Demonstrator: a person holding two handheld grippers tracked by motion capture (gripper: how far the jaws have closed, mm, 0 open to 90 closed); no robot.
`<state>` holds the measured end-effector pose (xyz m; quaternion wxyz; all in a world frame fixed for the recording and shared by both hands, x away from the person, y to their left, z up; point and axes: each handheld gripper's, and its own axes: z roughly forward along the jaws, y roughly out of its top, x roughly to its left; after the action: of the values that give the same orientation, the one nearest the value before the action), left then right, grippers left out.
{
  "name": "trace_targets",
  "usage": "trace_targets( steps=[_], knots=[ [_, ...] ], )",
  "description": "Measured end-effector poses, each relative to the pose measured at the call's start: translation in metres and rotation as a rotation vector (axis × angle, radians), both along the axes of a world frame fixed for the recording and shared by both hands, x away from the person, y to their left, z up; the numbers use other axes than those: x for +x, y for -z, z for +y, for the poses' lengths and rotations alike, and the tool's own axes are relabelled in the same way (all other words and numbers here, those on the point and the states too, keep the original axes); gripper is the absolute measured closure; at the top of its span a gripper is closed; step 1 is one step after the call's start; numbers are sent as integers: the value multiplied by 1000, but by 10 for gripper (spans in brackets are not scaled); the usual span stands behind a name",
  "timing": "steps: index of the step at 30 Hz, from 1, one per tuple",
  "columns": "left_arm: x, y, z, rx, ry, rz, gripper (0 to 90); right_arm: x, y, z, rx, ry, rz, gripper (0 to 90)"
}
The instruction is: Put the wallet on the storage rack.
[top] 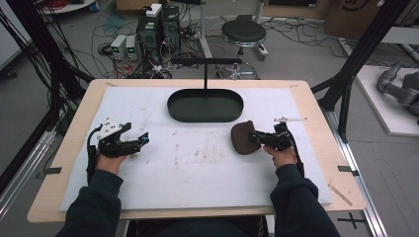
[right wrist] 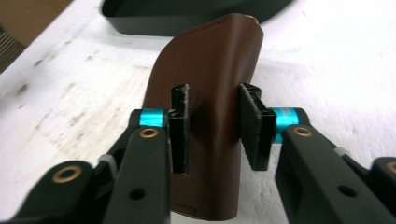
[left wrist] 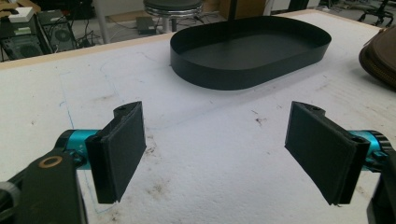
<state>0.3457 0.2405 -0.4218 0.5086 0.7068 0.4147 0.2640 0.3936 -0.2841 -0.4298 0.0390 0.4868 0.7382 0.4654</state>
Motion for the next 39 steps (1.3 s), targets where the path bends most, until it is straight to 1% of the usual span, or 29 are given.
trace_targets(
  steps=[2,5,6,8,10,11,12,13,14,16,17,18,21,22,24,25,27,30,33,35,36,39],
  knots=[
    [0,0,0,-1,0,0,201,-2,-7,2,-37,-25,-47,716],
    [0,0,0,-2,2,-1,200,-7,-21,6,-127,-45,-121,732],
    [0,0,0,-3,-1,-1,200,-9,-25,7,-157,-47,-148,737],
    [0,0,1,-3,-4,-1,200,-13,-34,9,-236,-41,-193,740],
    [0,0,1,-2,-4,0,201,-16,-41,9,-290,-31,-234,743],
    [0,0,1,-2,-4,0,200,-18,-46,9,-336,-29,-258,743],
    [0,0,1,-1,-4,0,200,-20,-49,9,-371,-25,-275,744],
    [0,0,1,-2,-3,0,200,-21,-50,9,-400,-32,-281,744],
    [0,0,1,-2,-1,0,201,-21,-50,9,-414,-42,-278,744],
    [0,0,0,-1,2,-1,201,-19,-45,11,-435,-63,-255,741],
    [0,0,0,-1,2,0,200,-19,-42,12,-443,-66,-268,739],
    [0,0,0,-2,-1,0,200,-19,-43,12,-431,-71,-268,736],
    [0,0,1,-2,-5,-1,201,-17,-42,11,-412,-91,-272,704],
    [0,0,1,-1,-3,-1,200,-17,-41,11,-402,-97,-282,679],
    [0,0,0,-4,-3,1,200,-17,-38,11,-400,-121,-313,626],
    [0,0,0,-1,0,0,201,-17,-37,10,-388,-123,-318,594],
    [0,0,0,0,0,1,200,-16,-34,10,-380,-110,-321,548],
    [0,0,0,-3,-3,-1,200,-14,-32,8,-358,-95,-319,533],
    [0,0,0,-2,-3,0,201,-14,-30,8,-370,-76,-311,488],
    [0,0,0,2,0,0,201,-12,-26,9,-399,-58,-297,451],
    [0,0,0,2,-1,0,201,-11,-25,9,-406,-47,-295,437],
    [0,0,0,-2,-1,-1,200,-9,-21,7,-406,-30,-273,406]
  ],
)
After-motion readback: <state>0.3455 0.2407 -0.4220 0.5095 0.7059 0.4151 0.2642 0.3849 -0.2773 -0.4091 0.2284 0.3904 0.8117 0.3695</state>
